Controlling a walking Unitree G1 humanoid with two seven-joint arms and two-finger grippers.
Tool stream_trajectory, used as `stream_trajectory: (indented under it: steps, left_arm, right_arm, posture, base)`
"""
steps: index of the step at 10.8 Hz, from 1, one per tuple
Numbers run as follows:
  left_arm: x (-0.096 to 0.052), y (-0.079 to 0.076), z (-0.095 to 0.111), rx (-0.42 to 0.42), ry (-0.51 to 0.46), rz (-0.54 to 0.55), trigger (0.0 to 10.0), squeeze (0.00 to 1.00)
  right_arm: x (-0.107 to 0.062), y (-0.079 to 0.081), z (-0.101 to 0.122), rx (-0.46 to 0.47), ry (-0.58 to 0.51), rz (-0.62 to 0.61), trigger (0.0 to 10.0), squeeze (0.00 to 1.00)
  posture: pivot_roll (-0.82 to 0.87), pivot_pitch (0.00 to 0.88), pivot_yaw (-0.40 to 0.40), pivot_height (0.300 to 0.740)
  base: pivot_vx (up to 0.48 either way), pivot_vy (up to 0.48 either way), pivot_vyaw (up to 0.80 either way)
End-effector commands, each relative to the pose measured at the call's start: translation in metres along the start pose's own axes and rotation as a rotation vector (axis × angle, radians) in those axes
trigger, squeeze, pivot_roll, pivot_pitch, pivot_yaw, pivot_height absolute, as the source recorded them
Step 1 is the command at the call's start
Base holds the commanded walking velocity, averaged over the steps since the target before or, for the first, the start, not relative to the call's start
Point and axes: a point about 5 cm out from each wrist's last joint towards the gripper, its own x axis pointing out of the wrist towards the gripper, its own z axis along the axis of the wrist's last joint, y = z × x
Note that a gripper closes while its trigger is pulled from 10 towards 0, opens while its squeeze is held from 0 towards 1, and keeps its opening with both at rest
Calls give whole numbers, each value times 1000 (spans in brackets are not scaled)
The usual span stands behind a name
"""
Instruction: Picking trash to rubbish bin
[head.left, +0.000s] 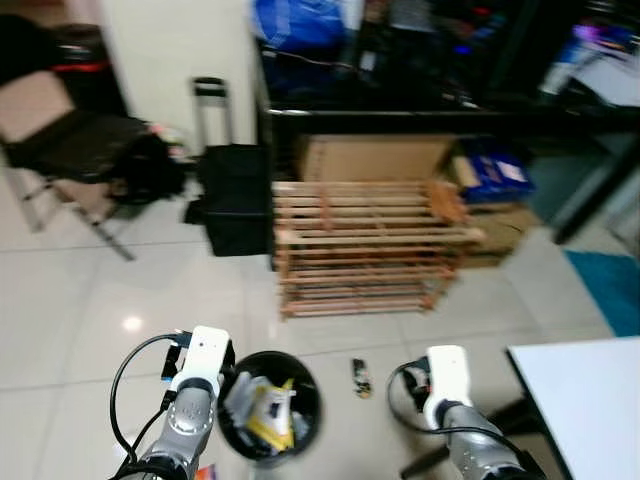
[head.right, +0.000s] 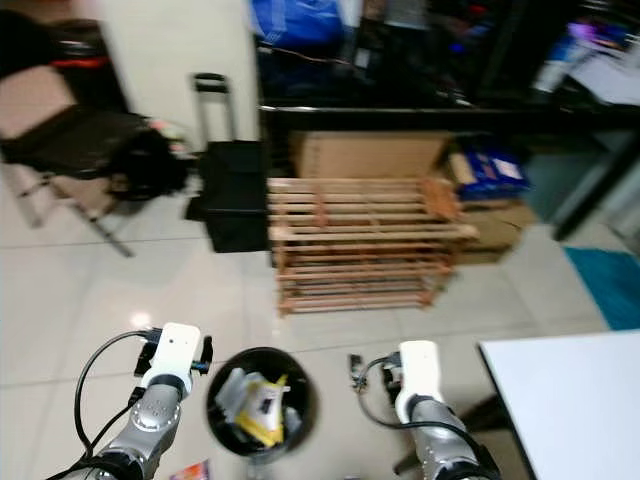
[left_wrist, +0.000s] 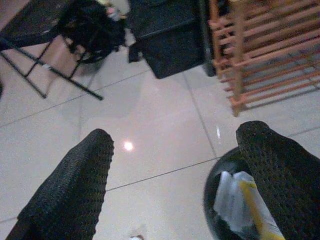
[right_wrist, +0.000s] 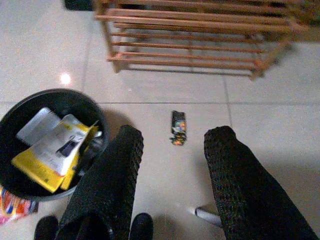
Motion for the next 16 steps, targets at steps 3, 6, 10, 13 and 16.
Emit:
stream_trajectory:
  steps: [3, 6, 10, 13, 16]
  left_arm:
    - [3, 7, 22, -41, -152, 71, 10000, 0]
    - [9, 30, 85, -61, -469, 167, 10000, 0]
    - [-8, 39, 163, 40, -794, 140, 10000, 0]
    - [-11, 28, 169, 41, -791, 108, 10000, 0]
    - [-13, 29, 172, 51, -782, 104, 10000, 0]
  right_arm:
    - [9, 8, 55, -21, -261, 117, 10000, 0]
    - [6, 16, 138, 28, -638, 152, 10000, 0]
    - [-33, 26, 223, 31, -1034, 150, 10000, 0]
    - [-29, 28, 214, 50, -965, 125, 10000, 0]
    - [-31, 26, 213, 68, -937, 110, 10000, 0]
  posture:
    - [17, 1, -71, 740]
    - [26, 8, -73, 740]
    - [23, 23, -64, 740]
    - [24, 31, -59, 740]
    - [20, 33, -56, 740]
  base:
    - [0, 0, 0]
    - [0, 0, 0]
    - [0, 0, 0]
    - [0, 0, -267]
    - [0, 0, -796]
